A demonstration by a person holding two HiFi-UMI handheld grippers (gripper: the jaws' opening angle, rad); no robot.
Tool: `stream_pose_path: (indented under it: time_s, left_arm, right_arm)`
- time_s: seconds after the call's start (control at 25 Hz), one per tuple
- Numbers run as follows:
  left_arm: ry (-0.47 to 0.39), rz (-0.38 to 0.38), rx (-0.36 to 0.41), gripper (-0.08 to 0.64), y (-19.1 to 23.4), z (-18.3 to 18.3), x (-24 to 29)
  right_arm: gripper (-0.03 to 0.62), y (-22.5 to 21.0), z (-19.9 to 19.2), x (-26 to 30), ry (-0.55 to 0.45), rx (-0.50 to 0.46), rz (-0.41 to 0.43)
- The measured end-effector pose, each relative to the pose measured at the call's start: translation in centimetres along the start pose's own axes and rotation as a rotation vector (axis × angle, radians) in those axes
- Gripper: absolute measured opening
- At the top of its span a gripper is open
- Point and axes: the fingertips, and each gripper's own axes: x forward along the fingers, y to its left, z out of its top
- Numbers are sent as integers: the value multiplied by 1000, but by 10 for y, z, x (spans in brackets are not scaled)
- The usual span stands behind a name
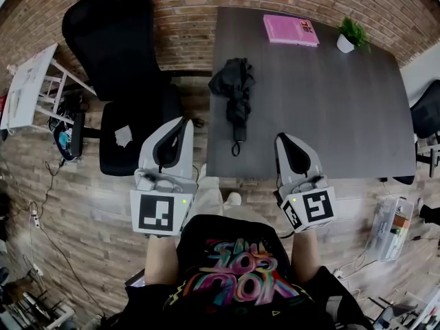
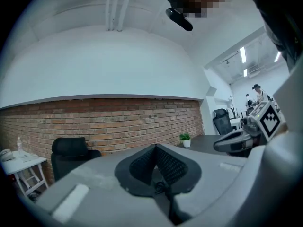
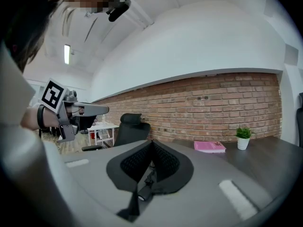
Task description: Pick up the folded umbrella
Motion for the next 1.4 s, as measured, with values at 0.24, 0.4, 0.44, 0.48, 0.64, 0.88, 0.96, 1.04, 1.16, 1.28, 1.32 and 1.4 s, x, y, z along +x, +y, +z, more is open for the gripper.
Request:
stream_pose_path:
  time_s: [0.24, 0.4, 0.44, 0.48, 0.64, 0.88, 0.96, 1.04, 1.16, 1.28, 1.32, 1.4]
  left_arm:
    - [-9, -28, 8, 1, 33, 3, 39]
    - [-15, -70, 4, 2, 55, 4, 75]
    - [-17, -82, 0, 1, 60, 4, 84]
    - [-20, -95, -4, 2, 65, 5, 93]
    - [-27, -146, -18, 1, 81, 4, 126]
    - [-27, -207, -17, 1, 97, 0, 157]
    - [-24, -215, -19, 2, 100, -2, 164]
    - [-23, -218, -23, 2, 100, -3, 169]
    - [-17, -210, -36, 1, 97, -5, 171]
    - [-14, -196, -42, 2, 92, -6, 171]
    - [-11, -192, -44, 2, 91, -7, 170]
    - [-5, -181, -47, 2, 90, -7, 168]
  right_arm:
    - [0, -3, 5, 49, 11, 8, -4]
    - [0, -10, 13, 84, 14, 5, -27]
    - [0, -12, 15, 93, 15, 3, -35]
    - [0, -14, 17, 101, 16, 2, -44]
    - [0, -24, 21, 129, 28, 0, -82]
    - [0, -36, 20, 157, 47, -5, -135]
    - [0, -39, 17, 161, 54, 1, -146]
    - [0, -41, 16, 163, 65, 1, -148]
    - [0, -43, 15, 164, 75, -4, -137]
    - [0, -43, 12, 165, 86, -5, -117]
    - [0, -43, 11, 165, 91, -3, -111]
    - [0, -43, 8, 166, 97, 4, -102]
